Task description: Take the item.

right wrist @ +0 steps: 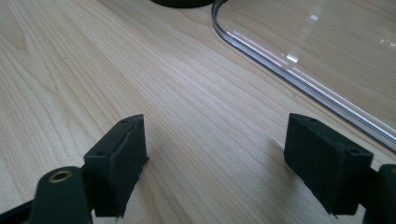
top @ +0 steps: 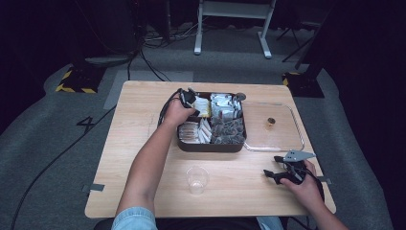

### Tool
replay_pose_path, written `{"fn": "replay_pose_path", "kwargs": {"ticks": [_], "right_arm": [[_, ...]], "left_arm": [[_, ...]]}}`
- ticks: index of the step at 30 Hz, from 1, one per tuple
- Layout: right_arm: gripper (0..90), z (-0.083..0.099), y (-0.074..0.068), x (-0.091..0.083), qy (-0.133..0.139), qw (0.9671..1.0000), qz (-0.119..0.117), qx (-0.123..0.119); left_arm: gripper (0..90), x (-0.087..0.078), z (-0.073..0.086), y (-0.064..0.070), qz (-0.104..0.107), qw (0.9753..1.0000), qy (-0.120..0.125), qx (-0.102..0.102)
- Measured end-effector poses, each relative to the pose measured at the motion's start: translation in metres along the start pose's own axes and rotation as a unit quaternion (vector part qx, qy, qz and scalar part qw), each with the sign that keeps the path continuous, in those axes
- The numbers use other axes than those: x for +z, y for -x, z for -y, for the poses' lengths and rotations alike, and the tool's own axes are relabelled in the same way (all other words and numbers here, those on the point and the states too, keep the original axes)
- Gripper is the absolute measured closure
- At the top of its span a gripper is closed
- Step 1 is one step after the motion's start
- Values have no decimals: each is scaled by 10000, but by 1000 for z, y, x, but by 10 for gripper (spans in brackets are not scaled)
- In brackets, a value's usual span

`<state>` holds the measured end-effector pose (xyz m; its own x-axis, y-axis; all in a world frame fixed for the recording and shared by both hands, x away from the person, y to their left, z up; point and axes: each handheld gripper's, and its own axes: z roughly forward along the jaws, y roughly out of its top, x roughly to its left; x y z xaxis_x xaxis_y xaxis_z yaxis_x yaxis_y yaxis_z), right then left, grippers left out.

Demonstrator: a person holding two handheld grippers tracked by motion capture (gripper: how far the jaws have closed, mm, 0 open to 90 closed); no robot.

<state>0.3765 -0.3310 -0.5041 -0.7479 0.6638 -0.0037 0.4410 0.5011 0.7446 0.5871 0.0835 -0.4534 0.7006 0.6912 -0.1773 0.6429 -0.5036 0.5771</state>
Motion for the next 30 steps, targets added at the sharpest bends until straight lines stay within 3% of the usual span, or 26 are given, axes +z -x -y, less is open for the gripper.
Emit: {"fn": "replay_pose_path", "kwargs": {"ticks": [3,10,14,28,30], "right_arm": [[212,0,0,0,0,10000,0,0],[212,0,0,0,-1,10000,2,3],[212,0,0,0,-2,10000,1,2],[212,0,0,0,0,10000,-2,1],[212,0,0,0,-2,10000,1,1]], "left_arm": [[900,-4,-1,2,89,9999,81,88],[900,-14,-6,8,77,9995,261,163],[900,-23,-10,11,33,9990,330,302],[900,-64,-16,21,88,9966,704,417],[900,-72,-16,23,171,9958,787,430]]}}
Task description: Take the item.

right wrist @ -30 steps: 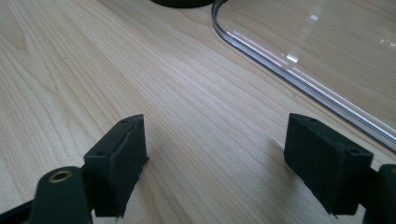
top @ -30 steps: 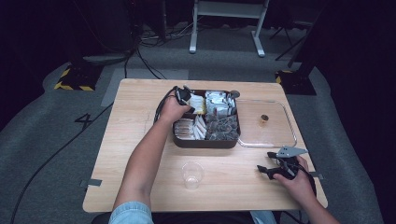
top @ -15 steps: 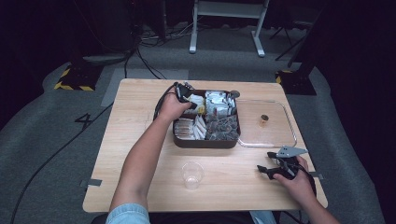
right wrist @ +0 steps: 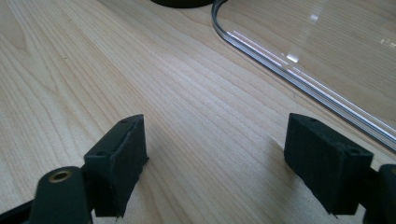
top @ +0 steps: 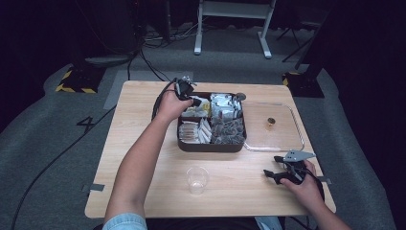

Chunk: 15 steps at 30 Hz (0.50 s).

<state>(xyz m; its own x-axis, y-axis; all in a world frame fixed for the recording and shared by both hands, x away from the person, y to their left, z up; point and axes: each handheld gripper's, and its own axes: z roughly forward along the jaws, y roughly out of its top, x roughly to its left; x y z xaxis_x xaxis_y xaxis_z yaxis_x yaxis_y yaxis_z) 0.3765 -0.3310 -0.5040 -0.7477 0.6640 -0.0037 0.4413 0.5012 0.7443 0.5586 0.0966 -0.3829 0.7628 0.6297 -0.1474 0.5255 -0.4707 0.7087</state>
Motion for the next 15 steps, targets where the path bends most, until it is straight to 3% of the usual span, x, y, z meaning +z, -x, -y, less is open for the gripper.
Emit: {"fn": "replay_pose_path", "kwargs": {"ticks": [6,15], "right_arm": [[212,0,0,0,2,10000,-2,-2],[213,0,0,0,3,10000,-2,1]], "left_arm": [[900,-15,0,10,70,9999,124,9],[900,-43,4,36,176,9997,166,94]]}}
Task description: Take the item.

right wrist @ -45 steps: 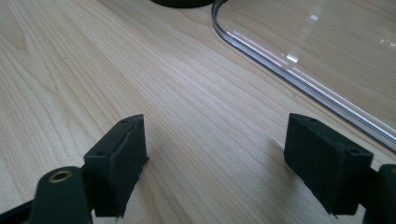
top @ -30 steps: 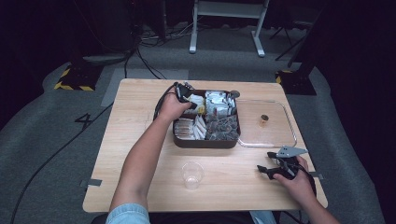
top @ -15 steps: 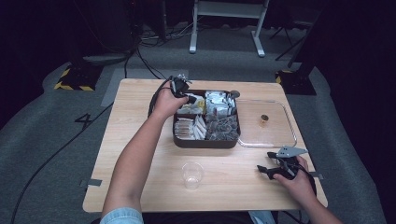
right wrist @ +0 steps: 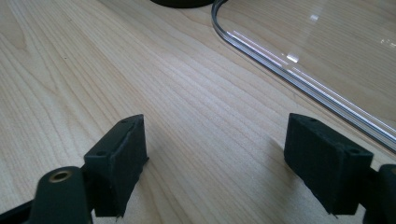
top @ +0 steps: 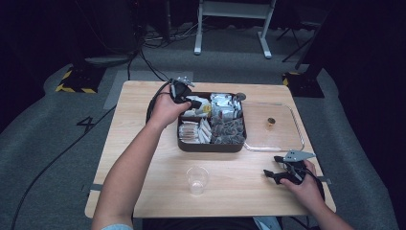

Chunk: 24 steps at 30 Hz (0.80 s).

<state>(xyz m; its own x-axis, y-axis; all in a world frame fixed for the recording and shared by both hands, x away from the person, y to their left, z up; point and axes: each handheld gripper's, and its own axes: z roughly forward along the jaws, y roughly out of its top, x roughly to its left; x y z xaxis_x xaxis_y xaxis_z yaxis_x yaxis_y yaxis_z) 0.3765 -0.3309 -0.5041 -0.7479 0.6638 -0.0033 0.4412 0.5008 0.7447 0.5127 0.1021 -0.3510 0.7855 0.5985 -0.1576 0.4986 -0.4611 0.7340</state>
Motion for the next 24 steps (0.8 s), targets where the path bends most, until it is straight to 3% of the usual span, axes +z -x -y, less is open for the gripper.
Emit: {"fn": "replay_pose_path", "kwargs": {"ticks": [12,24], "right_arm": [[213,0,0,0,1,10000,0,1],[212,0,0,0,0,10000,0,2]], "left_arm": [[900,-37,12,41,82,9994,152,288],[900,-63,40,76,217,9981,337,460]]}}
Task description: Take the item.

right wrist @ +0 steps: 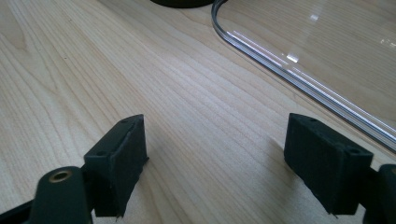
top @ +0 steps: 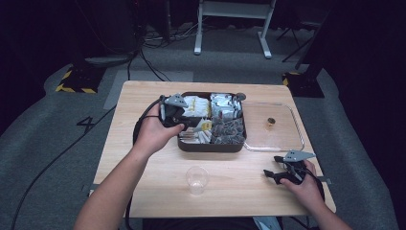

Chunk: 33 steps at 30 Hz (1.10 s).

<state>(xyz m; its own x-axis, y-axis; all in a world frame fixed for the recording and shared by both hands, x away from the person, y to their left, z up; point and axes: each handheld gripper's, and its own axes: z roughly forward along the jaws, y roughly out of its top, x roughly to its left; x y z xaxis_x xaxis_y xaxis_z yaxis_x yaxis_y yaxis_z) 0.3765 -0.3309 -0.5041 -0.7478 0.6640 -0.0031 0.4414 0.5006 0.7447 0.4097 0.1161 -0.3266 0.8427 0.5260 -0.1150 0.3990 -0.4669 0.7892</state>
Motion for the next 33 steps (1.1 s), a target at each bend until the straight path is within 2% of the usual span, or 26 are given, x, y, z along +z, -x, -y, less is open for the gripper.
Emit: {"fn": "replay_pose_path", "kwargs": {"ticks": [12,21,27,33], "right_arm": [[212,0,0,0,1,10000,0,-2],[213,0,0,0,-2,10000,3,0],[213,0,0,0,-2,10000,3,-2],[213,0,0,0,-2,10000,3,0]], "left_arm": [[900,-16,35,34,98,9996,236,116],[900,-14,56,47,140,9995,271,126],[900,-14,63,60,176,9990,333,244],[900,-9,72,70,293,9990,225,235]]}}
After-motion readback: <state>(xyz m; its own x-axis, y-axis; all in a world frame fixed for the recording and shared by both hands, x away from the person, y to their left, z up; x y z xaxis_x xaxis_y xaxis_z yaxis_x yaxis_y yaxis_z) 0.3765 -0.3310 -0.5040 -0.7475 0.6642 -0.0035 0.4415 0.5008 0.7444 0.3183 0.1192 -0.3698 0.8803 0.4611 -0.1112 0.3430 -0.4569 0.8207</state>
